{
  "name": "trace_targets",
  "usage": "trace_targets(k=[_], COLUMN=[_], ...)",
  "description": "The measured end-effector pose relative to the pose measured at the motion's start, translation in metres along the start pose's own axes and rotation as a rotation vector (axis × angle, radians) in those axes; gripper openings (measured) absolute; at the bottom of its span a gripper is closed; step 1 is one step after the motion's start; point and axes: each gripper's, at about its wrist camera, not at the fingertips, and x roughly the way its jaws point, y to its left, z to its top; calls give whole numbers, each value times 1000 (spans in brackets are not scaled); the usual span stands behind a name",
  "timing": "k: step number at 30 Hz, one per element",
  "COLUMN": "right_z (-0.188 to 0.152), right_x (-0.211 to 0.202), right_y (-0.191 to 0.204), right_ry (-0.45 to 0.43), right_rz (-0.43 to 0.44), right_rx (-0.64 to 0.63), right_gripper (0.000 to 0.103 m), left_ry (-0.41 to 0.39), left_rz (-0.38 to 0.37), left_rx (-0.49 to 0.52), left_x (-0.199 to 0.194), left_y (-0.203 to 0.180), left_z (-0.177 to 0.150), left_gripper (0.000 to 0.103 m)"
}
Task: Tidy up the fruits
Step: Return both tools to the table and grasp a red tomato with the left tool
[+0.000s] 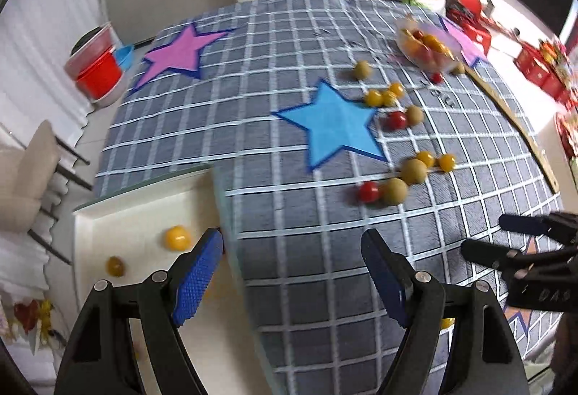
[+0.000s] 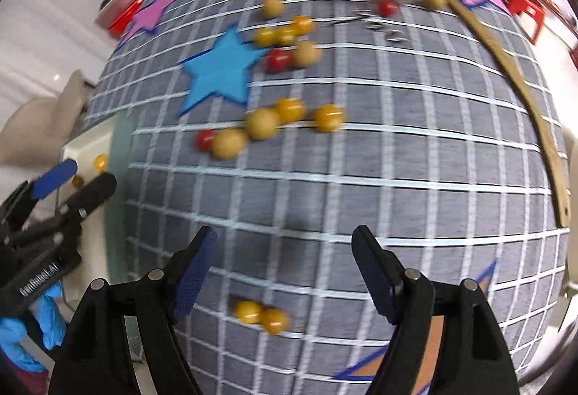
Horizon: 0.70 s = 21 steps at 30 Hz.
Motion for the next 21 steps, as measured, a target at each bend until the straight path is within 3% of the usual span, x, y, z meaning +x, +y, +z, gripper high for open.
trace_targets(k=[12,21], right_z=[8,14], right_x=[-2,-3], right_y=[-35,-49], right_ry=[-12,-20], right_rz=[-26,-22], right_rx=[45,42], right_gripper=[80,80], left_ry=[96,75], left_rz=[25,34], left_rx=[17,38], left_x=[44,48], left_y=[-24,-33], left_z=[-6,-1], left_gripper=[80,80])
